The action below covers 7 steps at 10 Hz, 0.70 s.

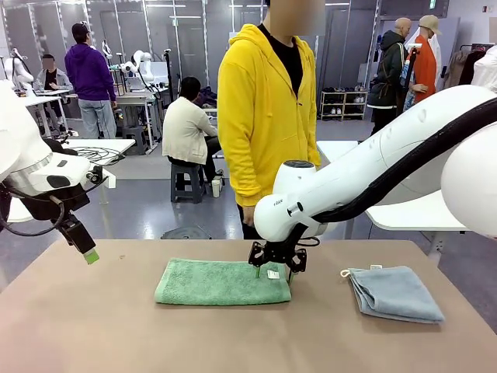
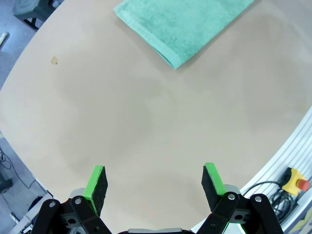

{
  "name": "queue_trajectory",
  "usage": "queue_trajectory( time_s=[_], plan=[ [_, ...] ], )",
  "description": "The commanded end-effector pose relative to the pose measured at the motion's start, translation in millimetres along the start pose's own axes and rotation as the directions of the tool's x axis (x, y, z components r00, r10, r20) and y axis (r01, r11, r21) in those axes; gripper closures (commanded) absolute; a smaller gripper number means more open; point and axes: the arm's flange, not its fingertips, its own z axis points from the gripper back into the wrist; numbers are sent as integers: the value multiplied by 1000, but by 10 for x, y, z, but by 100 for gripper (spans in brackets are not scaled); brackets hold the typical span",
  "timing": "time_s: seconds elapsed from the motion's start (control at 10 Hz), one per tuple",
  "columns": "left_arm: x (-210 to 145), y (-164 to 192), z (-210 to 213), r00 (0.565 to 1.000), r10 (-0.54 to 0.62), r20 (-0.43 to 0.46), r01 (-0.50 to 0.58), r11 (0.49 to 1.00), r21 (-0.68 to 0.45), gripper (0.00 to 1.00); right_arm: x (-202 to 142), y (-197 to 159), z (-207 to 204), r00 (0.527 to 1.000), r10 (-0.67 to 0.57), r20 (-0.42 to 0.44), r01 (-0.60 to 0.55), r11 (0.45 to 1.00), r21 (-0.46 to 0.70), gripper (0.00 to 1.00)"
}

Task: Fold the towels and place them in the basket.
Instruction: When a person lays out a Towel with hook on the table, fold it in half twice.

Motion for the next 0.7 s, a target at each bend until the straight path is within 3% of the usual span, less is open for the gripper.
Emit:
queue_trajectory(
  time_s=[0.0,0.1,0.2,0.3,0.5,0.6],
  plan=[
    [34,24,16,1000,9,-11,-9,1000,10,2,38,32,-21,999,-32,-2,32,999,7,0],
    [34,24,16,1000,9,-11,-9,1000,10,2,39,33,-11,999,-33,-6,33,999,6,54],
    [34,24,16,1000,9,-11,-9,1000,10,2,43,40,-21,999,-36,-8,36,999,13,60],
    [34,24,16,1000,9,-11,-9,1000,10,2,40,47,-23,999,-37,-7,37,999,14,100],
    [34,24,16,1000,9,-11,-9,1000,10,2,36,63,-20,999,-37,-9,38,999,13,100],
    [34,24,16,1000,9,-11,-9,1000,10,2,36,67,-29,999,-38,-12,38,999,12,86]
  ],
)
